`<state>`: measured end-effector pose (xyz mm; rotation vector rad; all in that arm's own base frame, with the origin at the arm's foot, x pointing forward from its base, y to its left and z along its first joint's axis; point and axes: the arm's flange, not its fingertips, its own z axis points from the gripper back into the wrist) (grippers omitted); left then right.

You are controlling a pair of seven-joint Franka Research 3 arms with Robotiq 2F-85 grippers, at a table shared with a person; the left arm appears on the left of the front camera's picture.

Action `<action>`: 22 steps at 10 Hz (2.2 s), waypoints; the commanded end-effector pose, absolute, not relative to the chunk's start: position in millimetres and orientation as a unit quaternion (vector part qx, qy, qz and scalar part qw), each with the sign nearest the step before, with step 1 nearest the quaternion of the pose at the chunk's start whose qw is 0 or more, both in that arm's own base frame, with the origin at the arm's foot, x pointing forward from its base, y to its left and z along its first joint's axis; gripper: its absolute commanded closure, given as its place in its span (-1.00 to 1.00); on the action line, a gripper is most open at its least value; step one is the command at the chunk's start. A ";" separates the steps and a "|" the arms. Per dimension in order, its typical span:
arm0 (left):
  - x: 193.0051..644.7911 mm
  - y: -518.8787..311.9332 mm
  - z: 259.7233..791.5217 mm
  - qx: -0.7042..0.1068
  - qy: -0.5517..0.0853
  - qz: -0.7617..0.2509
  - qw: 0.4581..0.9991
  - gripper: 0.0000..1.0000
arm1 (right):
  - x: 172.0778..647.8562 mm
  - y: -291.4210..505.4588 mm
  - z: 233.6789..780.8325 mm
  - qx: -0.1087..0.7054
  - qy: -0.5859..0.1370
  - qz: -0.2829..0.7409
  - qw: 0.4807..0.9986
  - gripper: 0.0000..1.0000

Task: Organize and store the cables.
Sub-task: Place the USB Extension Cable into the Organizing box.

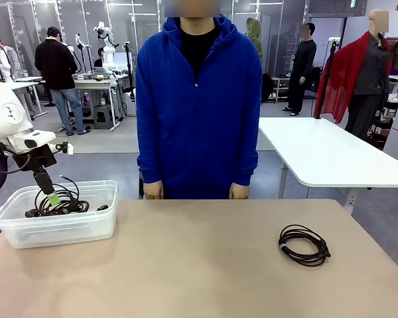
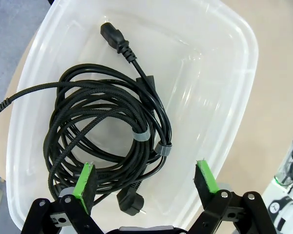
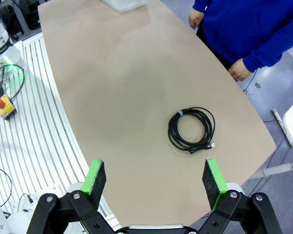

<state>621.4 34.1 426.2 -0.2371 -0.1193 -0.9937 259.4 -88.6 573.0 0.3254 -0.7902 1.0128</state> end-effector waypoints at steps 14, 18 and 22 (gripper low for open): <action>535.0 18.1 465.6 -0.121 -0.056 -0.506 0.852 -1.00 | 302.9 -51.3 579.0 0.119 -0.355 0.381 0.846 -1.00; 459.2 -0.4 492.2 -0.116 -0.148 -0.476 0.859 -1.00 | 325.7 -33.1 581.8 0.088 -0.333 0.340 0.875 -1.00; 394.9 -8.2 521.1 -0.119 -0.248 -0.460 0.844 -1.00 | 366.6 -18.2 579.1 0.078 -0.296 0.314 0.899 -1.00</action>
